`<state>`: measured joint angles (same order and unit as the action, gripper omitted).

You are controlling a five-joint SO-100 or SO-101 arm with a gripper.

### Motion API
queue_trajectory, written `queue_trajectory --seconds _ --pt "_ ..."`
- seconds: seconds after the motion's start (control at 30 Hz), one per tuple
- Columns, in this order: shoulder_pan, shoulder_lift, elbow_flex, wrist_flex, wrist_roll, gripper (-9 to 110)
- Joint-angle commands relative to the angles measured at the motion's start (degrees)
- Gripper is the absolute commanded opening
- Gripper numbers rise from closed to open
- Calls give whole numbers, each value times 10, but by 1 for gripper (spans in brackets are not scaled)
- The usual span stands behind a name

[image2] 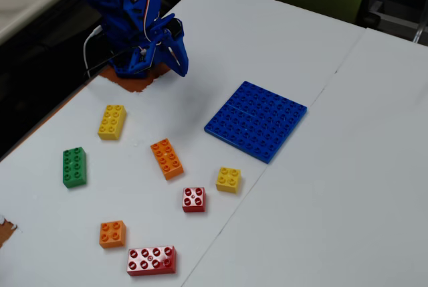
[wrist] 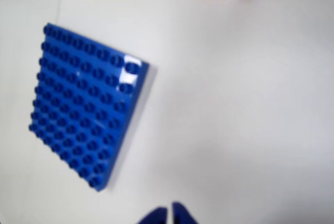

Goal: Pick up the 2x4 orange block and go up the 8x8 blue block.

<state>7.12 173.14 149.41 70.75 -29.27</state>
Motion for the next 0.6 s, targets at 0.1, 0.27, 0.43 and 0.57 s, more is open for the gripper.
queue_trajectory --seconds 0.1,0.27,0.43,0.57 --pt "54 -62 -93 46 -143 0" --pt "110 -115 -135 46 -239 0" --pt "178 -202 -213 39 -329 0" --pt "221 -312 -301 37 -400 0"
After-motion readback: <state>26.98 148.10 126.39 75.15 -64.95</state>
